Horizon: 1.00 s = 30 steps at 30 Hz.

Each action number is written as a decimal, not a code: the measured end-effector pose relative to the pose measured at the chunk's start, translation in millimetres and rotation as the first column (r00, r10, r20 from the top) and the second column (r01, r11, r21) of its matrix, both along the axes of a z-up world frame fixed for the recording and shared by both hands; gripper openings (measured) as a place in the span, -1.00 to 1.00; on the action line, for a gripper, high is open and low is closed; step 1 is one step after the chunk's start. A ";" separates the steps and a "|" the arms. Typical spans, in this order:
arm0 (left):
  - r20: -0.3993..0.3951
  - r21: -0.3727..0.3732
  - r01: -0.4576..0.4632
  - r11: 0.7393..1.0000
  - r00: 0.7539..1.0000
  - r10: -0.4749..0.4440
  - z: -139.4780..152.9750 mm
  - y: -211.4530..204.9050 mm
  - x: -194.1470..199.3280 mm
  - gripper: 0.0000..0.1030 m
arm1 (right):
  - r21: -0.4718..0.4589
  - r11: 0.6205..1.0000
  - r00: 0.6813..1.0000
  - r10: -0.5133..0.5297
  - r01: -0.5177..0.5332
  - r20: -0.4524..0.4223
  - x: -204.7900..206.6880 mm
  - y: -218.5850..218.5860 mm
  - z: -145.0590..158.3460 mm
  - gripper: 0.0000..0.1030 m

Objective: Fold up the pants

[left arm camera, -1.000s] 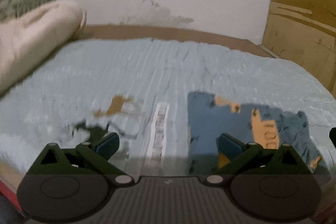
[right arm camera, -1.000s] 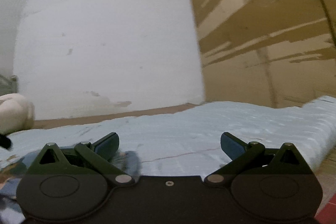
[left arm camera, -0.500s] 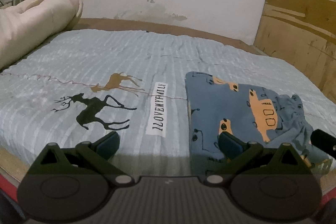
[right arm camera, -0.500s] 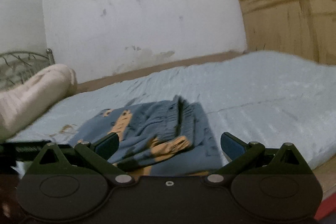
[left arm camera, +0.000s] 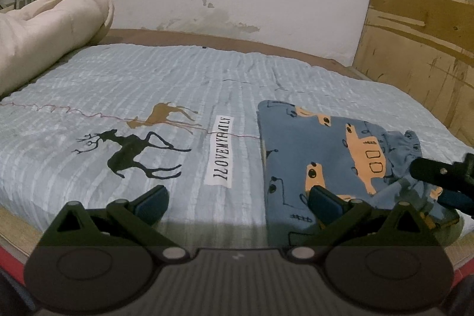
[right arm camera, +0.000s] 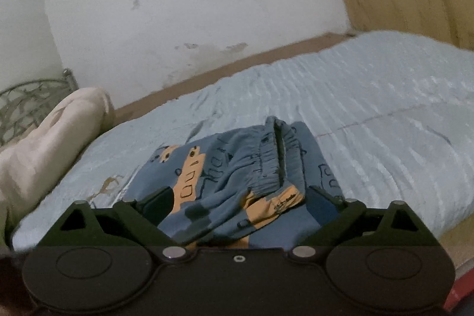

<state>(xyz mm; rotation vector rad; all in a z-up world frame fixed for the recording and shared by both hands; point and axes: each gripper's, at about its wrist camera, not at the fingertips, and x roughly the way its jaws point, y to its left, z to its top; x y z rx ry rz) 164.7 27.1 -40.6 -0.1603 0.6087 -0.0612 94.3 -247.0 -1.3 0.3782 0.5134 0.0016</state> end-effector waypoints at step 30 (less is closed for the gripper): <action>-0.001 -0.048 0.002 0.999 1.000 -0.002 24.3 3.7 25.5 0.99 | -0.296 0.953 0.987 -0.022 0.069 0.160 -26.2 7.9 8.8 0.82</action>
